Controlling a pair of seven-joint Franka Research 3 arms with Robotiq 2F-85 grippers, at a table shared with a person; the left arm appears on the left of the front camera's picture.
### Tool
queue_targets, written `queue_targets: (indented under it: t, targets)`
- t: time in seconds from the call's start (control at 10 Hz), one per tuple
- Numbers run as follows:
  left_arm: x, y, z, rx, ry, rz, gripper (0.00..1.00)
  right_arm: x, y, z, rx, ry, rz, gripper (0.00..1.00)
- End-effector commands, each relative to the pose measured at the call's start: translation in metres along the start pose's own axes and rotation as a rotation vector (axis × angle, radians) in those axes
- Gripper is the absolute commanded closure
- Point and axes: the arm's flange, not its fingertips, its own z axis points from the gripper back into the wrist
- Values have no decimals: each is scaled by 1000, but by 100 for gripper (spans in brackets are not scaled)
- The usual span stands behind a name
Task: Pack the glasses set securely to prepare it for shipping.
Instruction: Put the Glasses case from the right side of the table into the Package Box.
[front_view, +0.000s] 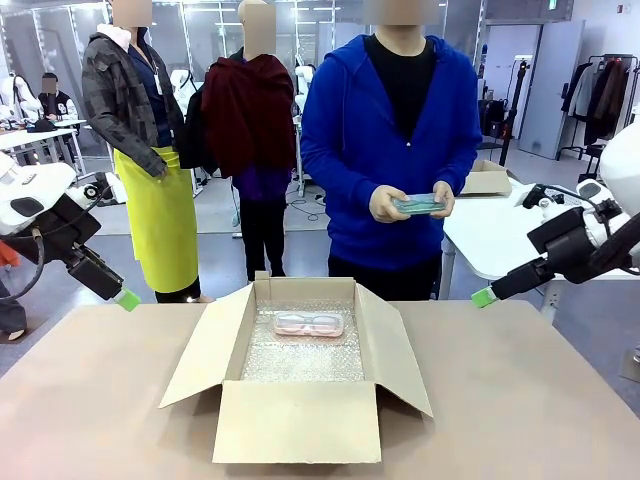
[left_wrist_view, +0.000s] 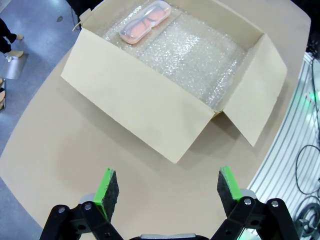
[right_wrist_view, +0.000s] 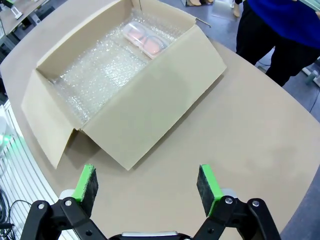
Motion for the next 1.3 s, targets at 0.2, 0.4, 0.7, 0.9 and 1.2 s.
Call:
queue_targets:
  t: [0.2, 0.4, 0.7, 0.9, 1.2]
  targets:
    - [-2, 2, 2, -23, -17, -13, 0, -1, 1, 0, -9, -1, 1, 0]
    - [-2, 2, 2, -23, -17, -13, 0, -1, 1, 0, -9, -1, 1, 0]
    - [-2, 2, 2, -23, -17, -13, 0, -1, 1, 0, -9, -1, 1, 0]
    - [-2, 2, 2, -23, -17, -13, 0, -1, 1, 0, -9, -1, 1, 0]
    - [-2, 2, 2, -23, -17, -13, 0, -1, 1, 0, -9, -1, 1, 0]
